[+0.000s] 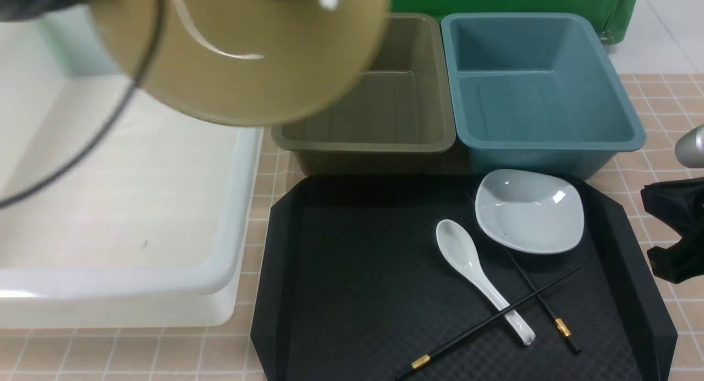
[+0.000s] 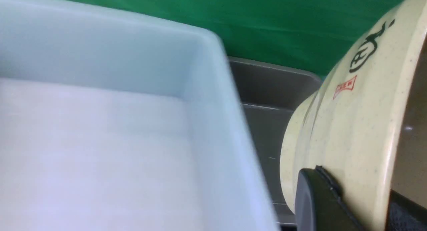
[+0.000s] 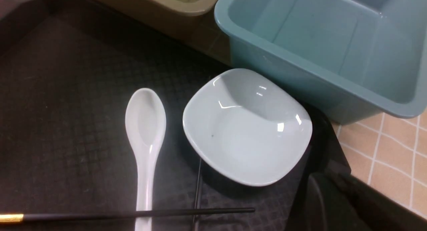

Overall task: On brown table put chopsticks spoon bowls plates into blue grey white boxes.
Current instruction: 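Place the tan bowl onto the bowl stack in the left bin with the left gripper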

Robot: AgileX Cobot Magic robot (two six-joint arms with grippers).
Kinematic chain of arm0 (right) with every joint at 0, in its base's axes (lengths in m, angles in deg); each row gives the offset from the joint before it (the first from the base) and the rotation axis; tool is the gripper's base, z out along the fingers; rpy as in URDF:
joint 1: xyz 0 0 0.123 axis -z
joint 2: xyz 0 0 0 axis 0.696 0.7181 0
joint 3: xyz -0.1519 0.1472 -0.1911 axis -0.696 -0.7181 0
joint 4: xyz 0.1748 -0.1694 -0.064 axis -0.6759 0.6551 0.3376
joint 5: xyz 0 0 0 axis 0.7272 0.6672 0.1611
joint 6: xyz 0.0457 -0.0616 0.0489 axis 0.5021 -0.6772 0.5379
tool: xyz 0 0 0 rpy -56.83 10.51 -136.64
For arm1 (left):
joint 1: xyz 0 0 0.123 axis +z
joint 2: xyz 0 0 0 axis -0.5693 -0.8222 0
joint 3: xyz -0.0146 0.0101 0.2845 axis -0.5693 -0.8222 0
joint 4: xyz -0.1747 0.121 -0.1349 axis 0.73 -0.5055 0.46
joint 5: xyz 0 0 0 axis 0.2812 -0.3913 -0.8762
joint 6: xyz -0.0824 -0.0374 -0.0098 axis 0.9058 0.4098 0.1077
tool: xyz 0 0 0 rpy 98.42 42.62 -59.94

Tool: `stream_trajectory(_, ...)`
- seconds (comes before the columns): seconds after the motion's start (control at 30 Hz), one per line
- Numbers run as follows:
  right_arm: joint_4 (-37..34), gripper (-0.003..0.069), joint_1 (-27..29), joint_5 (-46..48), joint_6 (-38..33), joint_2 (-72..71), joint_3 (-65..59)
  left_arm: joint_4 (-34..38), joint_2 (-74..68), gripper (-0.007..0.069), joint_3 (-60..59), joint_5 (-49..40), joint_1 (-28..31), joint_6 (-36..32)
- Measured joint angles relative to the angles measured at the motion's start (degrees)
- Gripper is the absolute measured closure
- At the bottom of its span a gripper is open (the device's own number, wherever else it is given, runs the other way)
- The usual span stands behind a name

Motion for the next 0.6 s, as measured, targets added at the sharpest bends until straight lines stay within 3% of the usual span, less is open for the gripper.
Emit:
stream_trajectory(0.07, 0.0, 0.0609, 0.0, -0.06, 0.15, 0.0, 0.0, -0.98, -0.23, 0.0615, -0.5, -1.85, 6.68, 0.0)
stream_trajectory(0.1, 0.0, 0.0609, 0.0, -0.06, 0.22, 0.0, 0.0, -1.08, -0.23, 0.0615, -0.57, -1.85, 6.68, 0.0)
stream_trajectory(0.13, 0.0, 0.0609, 0.0, -0.06, 0.36, 0.0, 0.0, -2.2, -1.46, 0.0615, -1.29, -3.84, 12.88, 0.0)
stream_trajectory(0.2, 0.0, 0.0609, 0.0, -0.11, 0.49, 0.0, 0.0, -3.25, -3.52, 0.0615, -2.04, -5.52, 17.95, 0.0)
stream_trajectory(0.3, 0.0, 0.0609, 0.0, -0.11, 0.49, 0.0, 0.0, -4.28, -7.47, 0.0615, -2.78, -6.46, 22.49, -0.5)
stream_trajectory(0.6, 0.0, 0.0608, 0.0, -0.11, 1.93, 0.0, 0.0, -5.52, -23.75, 0.0613, -2.78, -6.11, 24.97, -1.22)
